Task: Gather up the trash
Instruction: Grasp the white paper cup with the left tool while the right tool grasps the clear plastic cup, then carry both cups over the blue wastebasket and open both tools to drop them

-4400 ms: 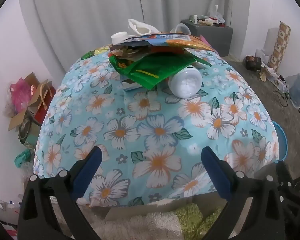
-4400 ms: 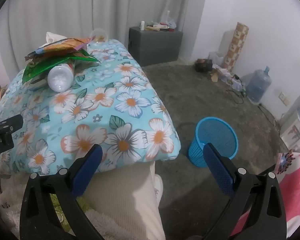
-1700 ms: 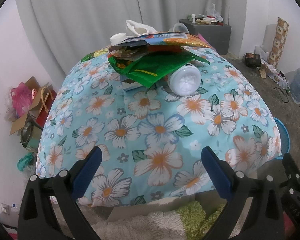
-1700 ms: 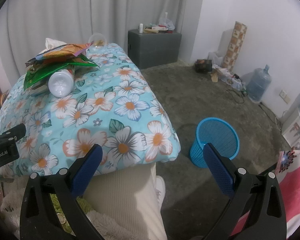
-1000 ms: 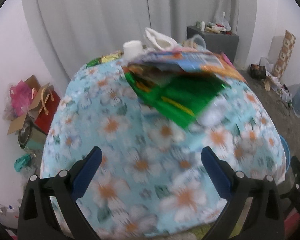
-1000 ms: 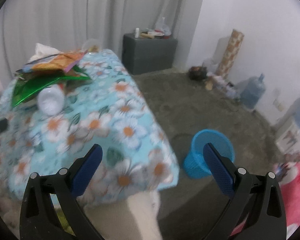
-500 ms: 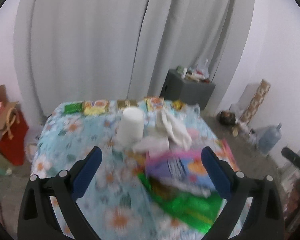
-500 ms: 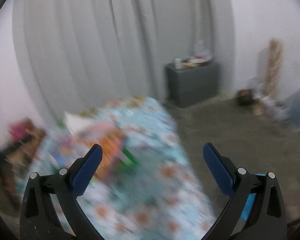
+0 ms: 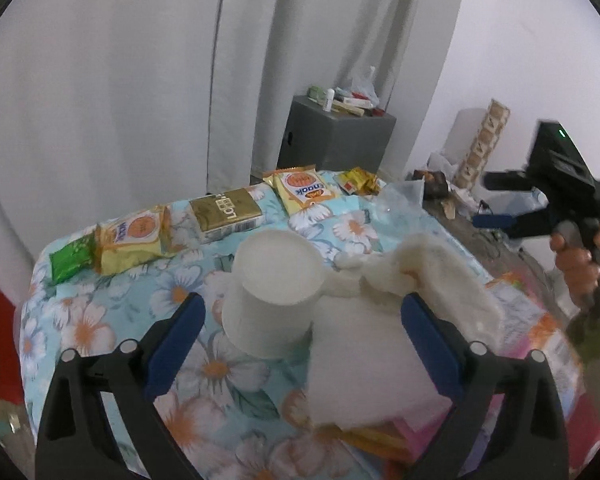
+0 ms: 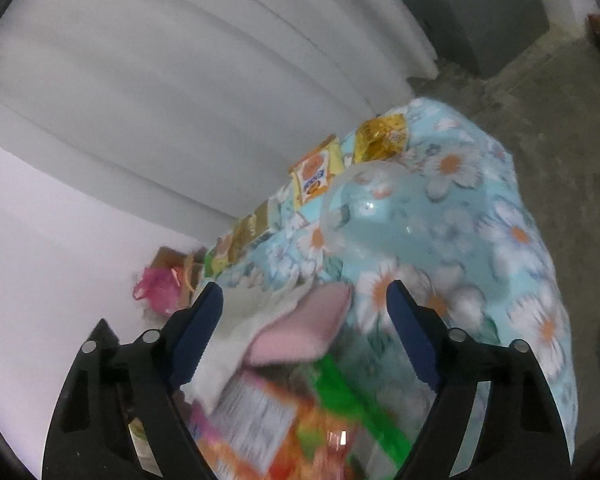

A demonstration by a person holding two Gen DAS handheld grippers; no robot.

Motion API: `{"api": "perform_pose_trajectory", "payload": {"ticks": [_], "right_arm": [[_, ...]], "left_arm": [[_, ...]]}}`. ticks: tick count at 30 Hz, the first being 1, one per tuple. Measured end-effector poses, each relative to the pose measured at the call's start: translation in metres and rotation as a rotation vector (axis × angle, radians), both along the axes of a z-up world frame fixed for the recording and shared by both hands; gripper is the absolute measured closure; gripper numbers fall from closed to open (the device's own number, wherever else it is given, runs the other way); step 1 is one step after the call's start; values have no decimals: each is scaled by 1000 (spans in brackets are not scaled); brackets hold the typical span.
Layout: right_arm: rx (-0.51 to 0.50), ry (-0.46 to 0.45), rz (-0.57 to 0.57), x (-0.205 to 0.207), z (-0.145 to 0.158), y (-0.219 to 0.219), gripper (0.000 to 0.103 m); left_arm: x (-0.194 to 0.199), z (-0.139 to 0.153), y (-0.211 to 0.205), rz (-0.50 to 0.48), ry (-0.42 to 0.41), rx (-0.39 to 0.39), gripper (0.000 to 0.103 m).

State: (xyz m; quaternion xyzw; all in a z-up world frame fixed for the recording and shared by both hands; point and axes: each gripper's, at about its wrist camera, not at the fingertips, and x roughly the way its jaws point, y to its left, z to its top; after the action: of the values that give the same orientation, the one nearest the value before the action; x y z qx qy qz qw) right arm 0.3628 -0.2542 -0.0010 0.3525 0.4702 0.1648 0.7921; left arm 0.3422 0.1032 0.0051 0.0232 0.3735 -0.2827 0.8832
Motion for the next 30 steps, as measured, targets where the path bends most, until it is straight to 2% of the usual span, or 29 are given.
{"api": "perform_pose_trajectory", "payload": {"ticks": [4, 7, 8, 9, 11, 14, 18, 22, 26, 30], "right_arm": [[-65, 7, 16, 24, -8, 12, 35], [-82, 29, 22, 32, -17, 11, 52], [-81, 36, 27, 33, -19, 12, 63], [-74, 46, 28, 34, -21, 12, 80], [-63, 53, 34, 33, -22, 11, 96], [-71, 27, 32, 25, -15, 7, 98], [-54, -3, 13, 10, 4, -7, 98], [-38, -59, -4, -12, 31, -16, 99], [-25, -126, -23, -60, 64, -35, 99], [-8, -179, -94, -139, 89, -69, 99]], "left_arm": [[20, -12, -6, -26, 24, 3, 21], [29, -18, -8, -27, 43, 1, 31], [32, -20, -8, -22, 49, -4, 36], [34, -21, -7, -16, 52, -8, 38], [36, -21, -2, -1, 61, -28, 42], [38, -18, 6, 21, 66, -70, 43], [33, -6, 16, 60, 47, -83, 43], [9, 26, 33, 121, -8, -124, 43], [-32, 71, 39, 135, -107, -145, 43], [-82, 114, 14, 85, -185, -160, 43]]}}
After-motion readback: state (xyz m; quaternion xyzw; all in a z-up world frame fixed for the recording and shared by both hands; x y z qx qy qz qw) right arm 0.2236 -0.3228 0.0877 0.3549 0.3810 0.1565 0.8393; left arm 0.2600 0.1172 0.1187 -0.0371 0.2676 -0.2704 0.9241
